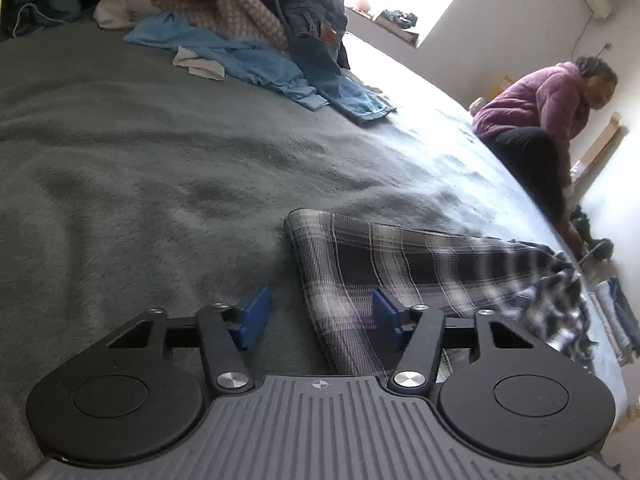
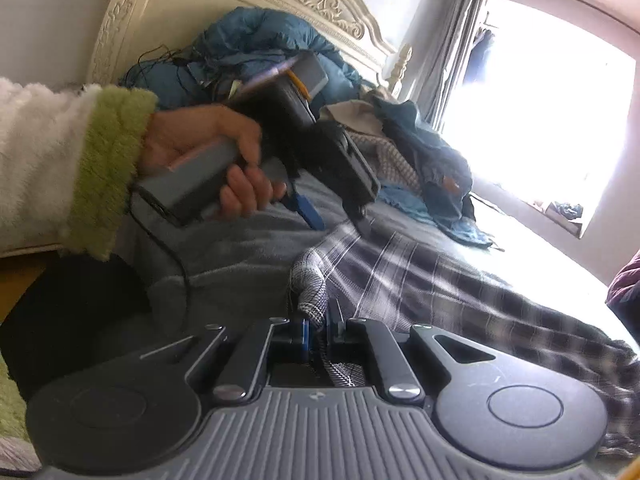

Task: Fold clothes

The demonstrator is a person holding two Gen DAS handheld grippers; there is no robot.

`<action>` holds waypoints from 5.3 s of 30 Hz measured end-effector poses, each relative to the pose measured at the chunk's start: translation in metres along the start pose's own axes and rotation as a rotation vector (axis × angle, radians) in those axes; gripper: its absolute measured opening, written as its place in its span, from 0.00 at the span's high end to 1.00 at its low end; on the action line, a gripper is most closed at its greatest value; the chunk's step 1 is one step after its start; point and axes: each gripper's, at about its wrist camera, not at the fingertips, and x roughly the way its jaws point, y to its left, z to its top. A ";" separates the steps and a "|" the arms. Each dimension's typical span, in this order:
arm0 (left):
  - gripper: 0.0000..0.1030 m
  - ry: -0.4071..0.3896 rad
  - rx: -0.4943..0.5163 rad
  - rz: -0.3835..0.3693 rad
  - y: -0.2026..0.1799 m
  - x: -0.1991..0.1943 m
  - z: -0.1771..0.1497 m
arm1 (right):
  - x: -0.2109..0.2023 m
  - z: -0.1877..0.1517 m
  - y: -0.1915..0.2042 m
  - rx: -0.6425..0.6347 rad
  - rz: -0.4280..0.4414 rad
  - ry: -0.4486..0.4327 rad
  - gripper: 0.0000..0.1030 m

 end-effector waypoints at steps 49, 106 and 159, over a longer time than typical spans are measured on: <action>0.97 0.026 0.283 0.004 -0.324 0.192 0.075 | -0.060 -0.094 -0.300 0.690 -0.466 -0.193 0.93; 0.48 -0.143 1.227 -0.145 -0.332 0.063 -0.137 | -0.096 -0.164 -0.310 1.054 -0.242 0.212 0.83; 0.40 -0.022 0.865 -0.354 -0.257 0.052 -0.118 | -0.061 -0.136 -0.406 0.934 -0.258 0.261 0.81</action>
